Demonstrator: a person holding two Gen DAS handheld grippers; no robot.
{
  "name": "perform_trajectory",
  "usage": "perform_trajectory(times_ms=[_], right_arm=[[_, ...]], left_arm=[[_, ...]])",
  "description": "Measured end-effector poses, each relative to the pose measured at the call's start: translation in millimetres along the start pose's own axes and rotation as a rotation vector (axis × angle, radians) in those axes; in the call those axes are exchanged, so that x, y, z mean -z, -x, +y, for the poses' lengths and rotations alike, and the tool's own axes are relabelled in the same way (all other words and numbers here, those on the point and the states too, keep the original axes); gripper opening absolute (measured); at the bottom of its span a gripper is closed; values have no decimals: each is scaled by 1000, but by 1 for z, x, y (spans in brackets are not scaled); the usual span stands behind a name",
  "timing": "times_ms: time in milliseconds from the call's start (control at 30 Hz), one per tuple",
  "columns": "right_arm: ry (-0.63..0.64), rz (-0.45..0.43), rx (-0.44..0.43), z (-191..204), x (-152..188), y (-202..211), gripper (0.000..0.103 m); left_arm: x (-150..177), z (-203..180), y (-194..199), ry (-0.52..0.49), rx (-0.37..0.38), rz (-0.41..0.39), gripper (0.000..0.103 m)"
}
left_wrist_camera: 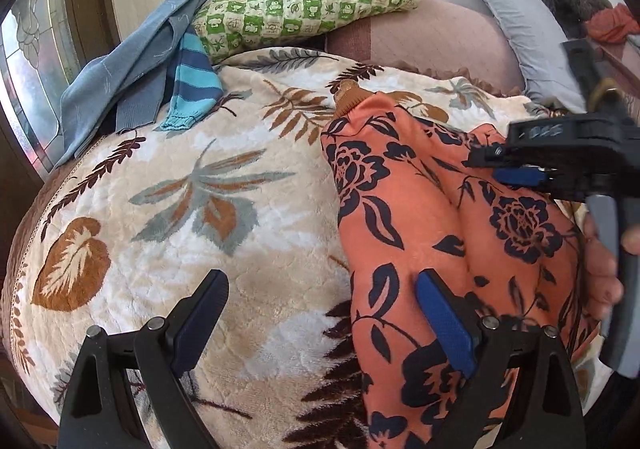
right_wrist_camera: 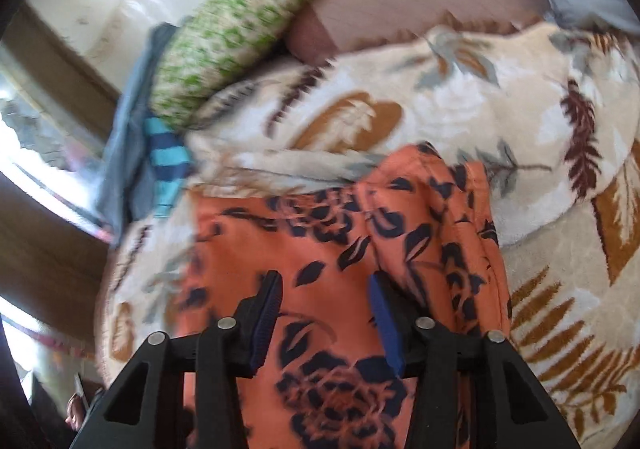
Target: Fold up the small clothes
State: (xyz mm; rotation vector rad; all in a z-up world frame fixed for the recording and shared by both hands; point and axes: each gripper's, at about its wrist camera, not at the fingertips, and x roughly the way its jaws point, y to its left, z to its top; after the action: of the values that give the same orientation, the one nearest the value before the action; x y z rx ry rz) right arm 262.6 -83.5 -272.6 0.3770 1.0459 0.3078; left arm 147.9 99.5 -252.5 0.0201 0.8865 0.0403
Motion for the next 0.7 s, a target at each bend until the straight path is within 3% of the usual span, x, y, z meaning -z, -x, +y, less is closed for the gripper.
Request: perform_trajectory(times_ms=[67,233,367,500,633,700], right_arm=[[15,16,35,-3,-2,-17,39],[110,-1,101,13,0,-9,40],[110,-25,41,10,7,16,40],[198,-24,-32,33,11,27,41],[277,2,-109,71,1,17,41],[308,33,-108,89,-2,3,41]], left_arm=[[0,0,-5,-5,-5,14,96],[-1,3,-7,5,-14,19,99],[1,5,-1,18,-27,9,99],[6,-1,10,-4,-44,0,99],[10,1,13,-14,-48,1,99],[13,3,12,-27,-59,4,99]])
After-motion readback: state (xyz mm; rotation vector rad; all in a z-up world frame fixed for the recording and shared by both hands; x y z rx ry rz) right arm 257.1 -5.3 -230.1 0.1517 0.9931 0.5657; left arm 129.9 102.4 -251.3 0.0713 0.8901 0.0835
